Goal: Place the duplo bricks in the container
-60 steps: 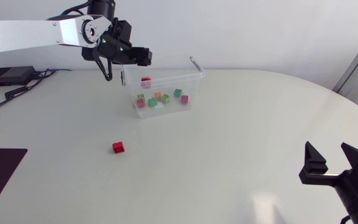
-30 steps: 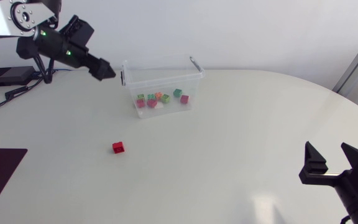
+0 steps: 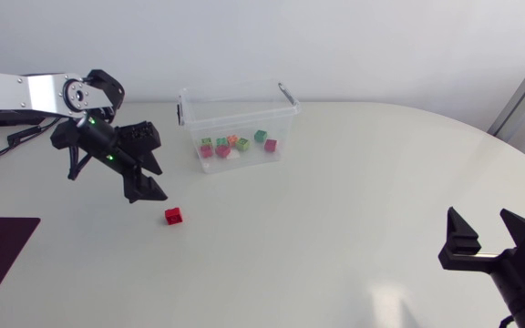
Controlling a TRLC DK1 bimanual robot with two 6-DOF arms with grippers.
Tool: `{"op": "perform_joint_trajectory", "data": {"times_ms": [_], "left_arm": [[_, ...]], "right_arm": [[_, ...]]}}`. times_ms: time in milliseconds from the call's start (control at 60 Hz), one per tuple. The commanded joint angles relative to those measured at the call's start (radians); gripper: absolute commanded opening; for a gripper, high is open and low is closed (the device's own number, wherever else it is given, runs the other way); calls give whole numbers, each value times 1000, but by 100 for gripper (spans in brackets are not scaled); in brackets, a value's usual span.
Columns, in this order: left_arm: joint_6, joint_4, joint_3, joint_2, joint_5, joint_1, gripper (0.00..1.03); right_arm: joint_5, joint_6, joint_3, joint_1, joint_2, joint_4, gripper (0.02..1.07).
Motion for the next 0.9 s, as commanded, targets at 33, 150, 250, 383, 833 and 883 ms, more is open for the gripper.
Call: {"op": "perform_joint_trajectory", "data": {"times_ms": [33, 150, 250, 383, 833, 883], "left_arm": [[54, 2, -36, 45, 16, -12, 94], [58, 34, -67, 49, 15, -29, 93], [54, 60, -87, 71, -3, -50, 93], [46, 88, -97, 104, -17, -70, 93], [49, 126, -96, 193, -65, -59, 45], [47, 128, -93, 203, -69, -58, 43]], "right_arm": [[-3, -1, -8, -6, -5, -21, 103], [-3, -1, -8, -6, -5, -21, 103], [-3, -1, -8, -6, -5, -21, 103], [-3, -1, -8, -6, -5, -21, 103], [-3, -1, -8, -6, -5, -21, 103], [-3, -1, -8, -6, -5, -21, 103]]}}
